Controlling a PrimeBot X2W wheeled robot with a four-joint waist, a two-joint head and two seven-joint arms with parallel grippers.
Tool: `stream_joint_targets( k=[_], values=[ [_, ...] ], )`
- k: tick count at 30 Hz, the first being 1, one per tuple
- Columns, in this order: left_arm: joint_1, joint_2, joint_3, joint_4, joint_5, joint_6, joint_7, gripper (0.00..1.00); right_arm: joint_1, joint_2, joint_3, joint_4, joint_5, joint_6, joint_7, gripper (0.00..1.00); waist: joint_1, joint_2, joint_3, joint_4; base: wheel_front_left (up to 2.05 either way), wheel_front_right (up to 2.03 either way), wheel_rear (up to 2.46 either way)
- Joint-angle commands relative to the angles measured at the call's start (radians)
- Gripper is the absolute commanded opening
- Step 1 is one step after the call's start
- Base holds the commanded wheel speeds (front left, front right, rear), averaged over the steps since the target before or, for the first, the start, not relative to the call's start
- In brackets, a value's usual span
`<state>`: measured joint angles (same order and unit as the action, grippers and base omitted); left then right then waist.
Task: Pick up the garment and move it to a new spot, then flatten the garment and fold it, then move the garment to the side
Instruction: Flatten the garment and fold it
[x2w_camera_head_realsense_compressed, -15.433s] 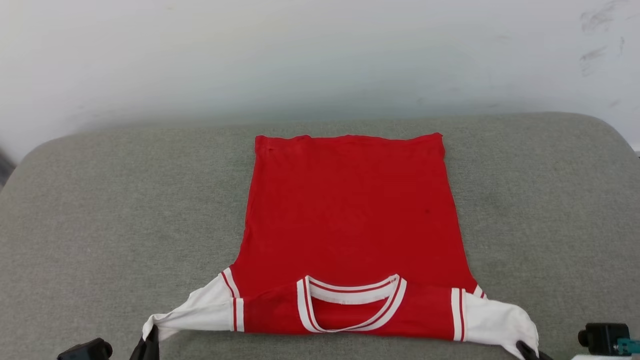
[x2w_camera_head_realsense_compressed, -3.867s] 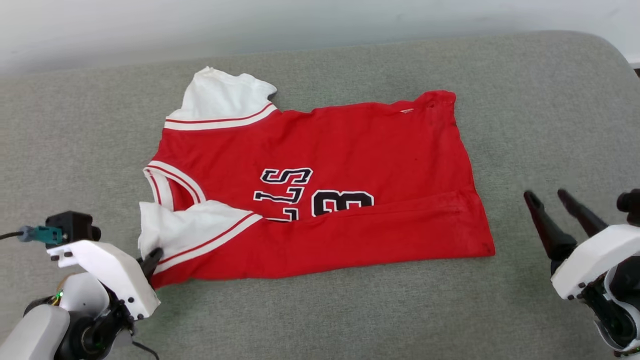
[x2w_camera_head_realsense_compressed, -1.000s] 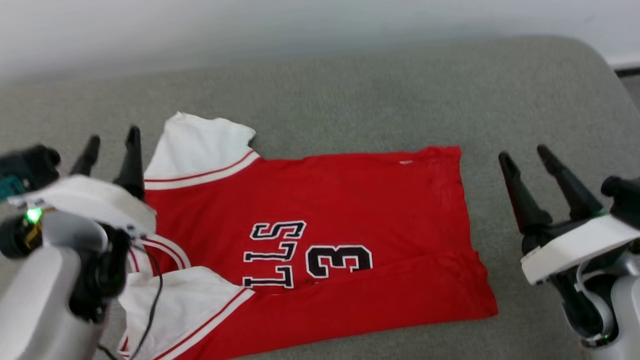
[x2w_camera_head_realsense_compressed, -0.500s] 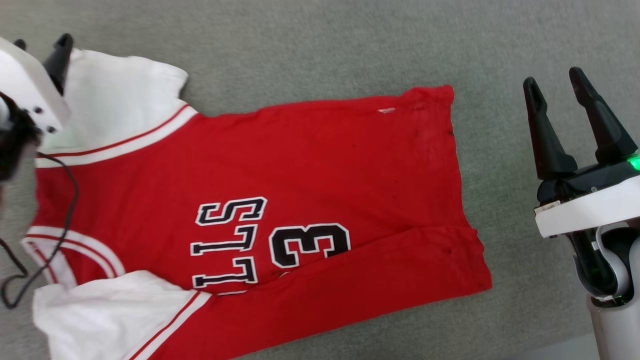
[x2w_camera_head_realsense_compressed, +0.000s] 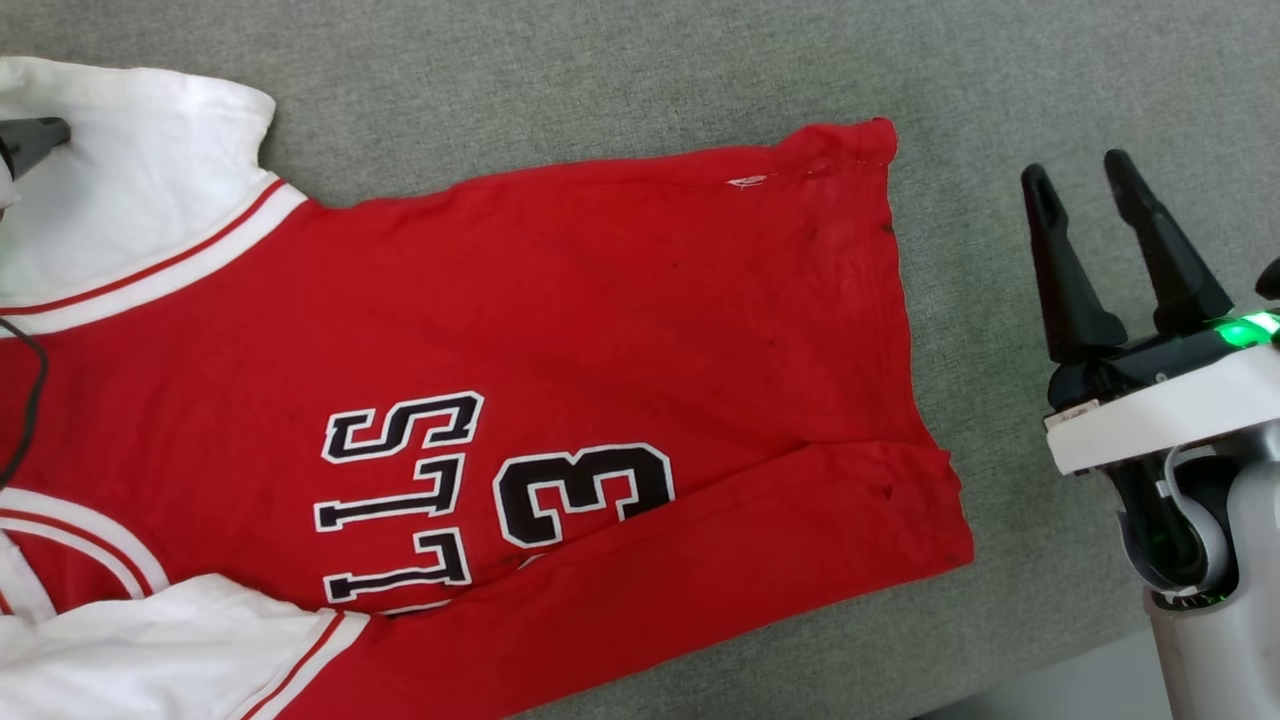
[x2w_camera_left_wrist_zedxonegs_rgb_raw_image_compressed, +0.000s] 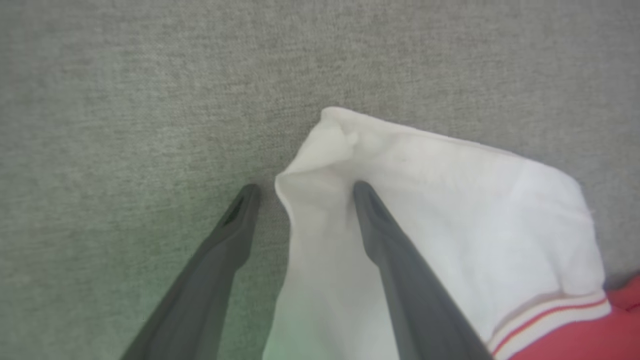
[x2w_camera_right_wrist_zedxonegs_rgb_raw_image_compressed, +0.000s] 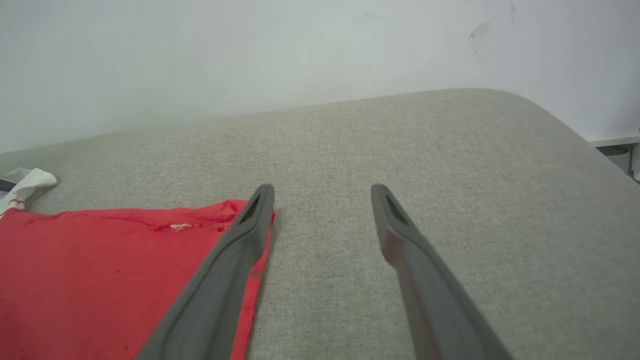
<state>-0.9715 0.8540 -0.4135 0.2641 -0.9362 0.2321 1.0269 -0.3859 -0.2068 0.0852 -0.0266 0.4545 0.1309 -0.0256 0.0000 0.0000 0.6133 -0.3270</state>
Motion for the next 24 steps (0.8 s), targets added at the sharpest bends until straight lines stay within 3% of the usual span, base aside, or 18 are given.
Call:
stream_joint_targets(
  k=[1, 9, 15, 20, 24],
  values=[
    [0.084, -0.054, -0.048, 0.039, -0.02, 0.014, 0.039, 0.0, -0.018, 0.004, 0.003, 0.012, 0.011, 0.0, 0.003, 1.0, 0.0, 0.0, 0.005, -0.006, 0.0, 0.0, 0.0],
    [0.09, -0.088, 0.0, 0.054, -0.017, 0.018, -0.103, 0.0, -0.038, -0.043, 0.033, 0.073, 0.098, 0.0, 0.079, 1.0, 0.0, 0.0, -0.049, 0.014, 0.0, 0.0, 0.0],
    [0.068, -0.125, 0.031, 0.04, -0.015, -0.012, -0.222, 0.0, -0.107, -0.11, 0.062, 0.204, 0.213, 0.0, 0.298, 1.0, 0.0, 0.0, -0.107, 0.079, 0.0, 0.0, 0.0],
    [0.043, -0.17, 0.002, 0.003, 0.005, -0.04, -0.26, 0.0, -0.192, -0.143, 0.068, 0.308, 0.257, 0.0, 0.479, 1.0, 0.0, 0.0, -0.119, 0.153, 0.0, 0.0, 0.0],
    [0.019, -0.197, -0.022, -0.036, 0.026, -0.055, -0.283, 0.0, -0.264, -0.153, 0.079, 0.353, 0.264, 0.0, 0.564, 1.0, 0.0, 0.0, -0.104, 0.204, 0.0, 0.0, 0.0]
  ],
)
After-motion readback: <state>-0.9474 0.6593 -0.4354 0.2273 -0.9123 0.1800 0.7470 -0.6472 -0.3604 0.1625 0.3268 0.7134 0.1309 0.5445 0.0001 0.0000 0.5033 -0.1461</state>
